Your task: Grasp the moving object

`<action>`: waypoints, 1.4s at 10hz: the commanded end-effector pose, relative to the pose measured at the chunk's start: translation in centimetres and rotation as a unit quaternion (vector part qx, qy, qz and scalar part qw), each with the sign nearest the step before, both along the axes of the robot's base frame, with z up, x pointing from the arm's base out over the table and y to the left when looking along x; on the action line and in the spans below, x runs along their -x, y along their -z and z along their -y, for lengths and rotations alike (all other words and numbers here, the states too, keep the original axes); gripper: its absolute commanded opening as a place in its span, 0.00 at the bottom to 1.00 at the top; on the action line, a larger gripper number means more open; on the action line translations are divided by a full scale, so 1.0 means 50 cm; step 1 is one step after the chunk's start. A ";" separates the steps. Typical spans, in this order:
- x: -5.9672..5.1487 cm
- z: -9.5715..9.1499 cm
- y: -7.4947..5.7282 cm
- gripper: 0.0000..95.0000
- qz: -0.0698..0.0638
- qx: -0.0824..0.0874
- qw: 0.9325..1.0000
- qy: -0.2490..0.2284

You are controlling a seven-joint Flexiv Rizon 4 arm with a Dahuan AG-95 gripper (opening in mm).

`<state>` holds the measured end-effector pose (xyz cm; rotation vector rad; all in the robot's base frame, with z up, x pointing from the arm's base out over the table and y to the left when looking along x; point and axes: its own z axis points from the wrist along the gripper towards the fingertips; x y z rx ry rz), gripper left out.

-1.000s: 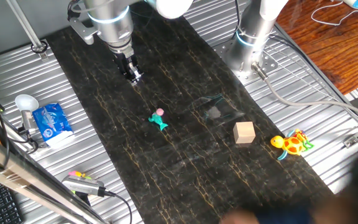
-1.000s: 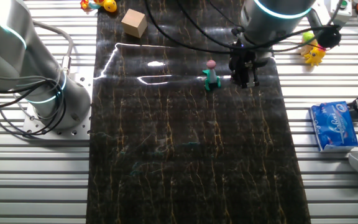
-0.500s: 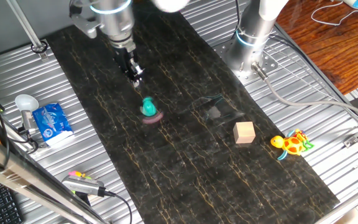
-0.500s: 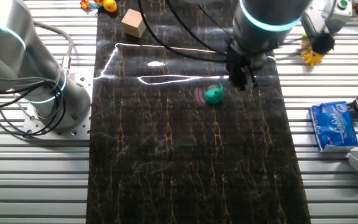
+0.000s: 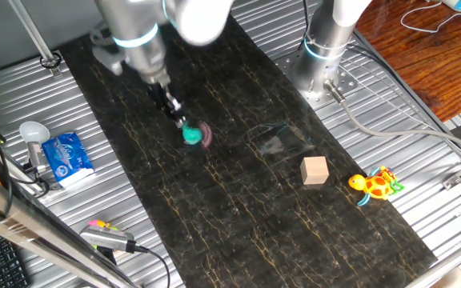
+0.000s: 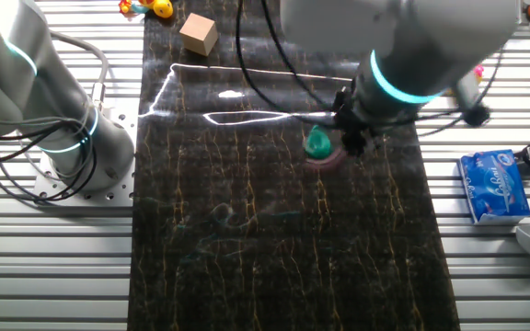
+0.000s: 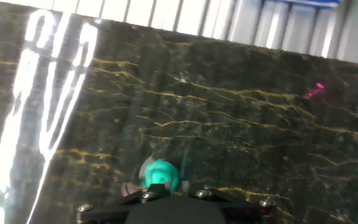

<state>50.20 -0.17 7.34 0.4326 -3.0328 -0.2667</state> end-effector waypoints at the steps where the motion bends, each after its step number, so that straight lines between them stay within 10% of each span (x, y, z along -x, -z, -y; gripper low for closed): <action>1: 0.008 -0.005 0.033 0.40 0.024 0.007 1.000 0.004; 3: 0.013 -0.016 0.073 0.40 0.031 -0.012 0.999 0.020; 4: 0.023 -0.024 0.101 0.60 0.035 -0.022 0.998 0.037; 7: 0.022 -0.012 0.077 0.60 0.030 -0.010 0.999 0.019; 8: 0.022 -0.012 0.077 0.40 0.016 -0.008 1.000 0.008; 9: 0.022 -0.012 0.077 0.40 0.023 -0.013 1.000 -0.011; 10: 0.022 -0.012 0.077 0.40 0.023 -0.026 0.998 -0.045; 11: 0.022 -0.012 0.077 0.60 0.017 -0.048 0.997 -0.061; 12: 0.022 -0.012 0.077 0.60 -0.008 -0.091 0.996 -0.013; 14: 0.022 -0.012 0.077 0.60 -0.020 -0.099 0.995 0.021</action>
